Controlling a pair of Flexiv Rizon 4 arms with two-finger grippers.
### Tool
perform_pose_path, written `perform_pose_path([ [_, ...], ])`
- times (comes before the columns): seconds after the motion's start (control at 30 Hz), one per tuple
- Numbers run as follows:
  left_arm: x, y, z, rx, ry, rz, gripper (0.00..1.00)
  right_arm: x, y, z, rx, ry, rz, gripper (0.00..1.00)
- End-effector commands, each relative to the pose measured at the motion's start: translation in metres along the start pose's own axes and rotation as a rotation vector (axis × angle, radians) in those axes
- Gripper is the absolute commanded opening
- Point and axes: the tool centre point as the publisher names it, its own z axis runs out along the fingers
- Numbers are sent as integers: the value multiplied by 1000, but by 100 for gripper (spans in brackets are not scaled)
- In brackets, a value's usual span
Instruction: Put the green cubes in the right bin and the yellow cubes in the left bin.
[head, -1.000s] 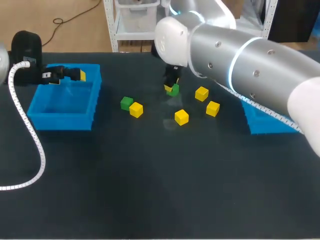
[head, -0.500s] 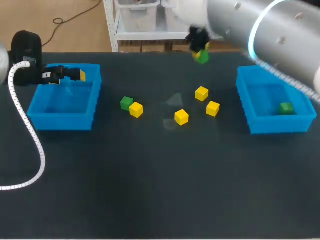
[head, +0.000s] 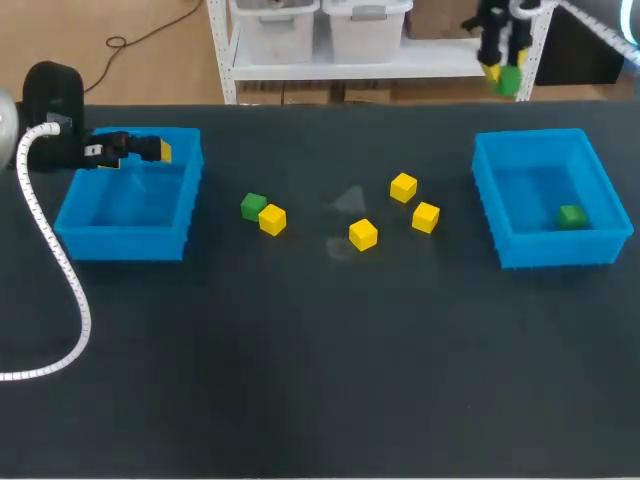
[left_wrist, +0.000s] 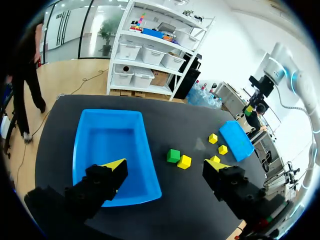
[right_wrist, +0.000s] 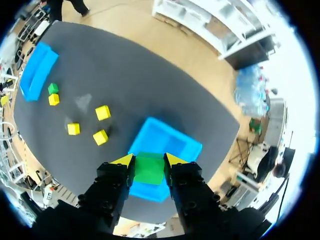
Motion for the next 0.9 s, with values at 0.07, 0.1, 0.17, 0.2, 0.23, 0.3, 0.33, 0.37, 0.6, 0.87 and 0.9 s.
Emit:
perform_pose_path([
  [0.07,1,2,0,12,-7,2,100,49,-3,22,-16,-235,31,0],
  [0.1,1,2,0,12,-7,2,100,52,-4,26,-22,-227,38,0],
  [0.17,1,2,0,12,-7,2,100,56,-6,33,-30,-216,52,0],
  [0.2,1,2,0,12,-7,2,100,58,-7,36,-34,-211,58,0],
  [0.23,1,2,0,12,-7,2,100,60,-7,38,-36,-207,63,0],
  [0.3,1,2,0,12,-7,2,100,62,-9,42,-42,-202,72,0],
  [0.33,1,2,0,12,-7,2,100,63,-10,44,-44,-201,76,0],
  [0.37,1,2,0,12,-7,2,100,64,-10,45,-46,-198,79,0],
  [0.6,1,2,0,12,-7,2,100,63,-9,52,-57,-177,92,27],
  [0.87,1,2,0,12,-7,2,100,56,-8,50,-49,-171,75,100],
  [0.9,1,2,0,12,-7,2,100,55,-8,50,-48,-171,73,100],
])
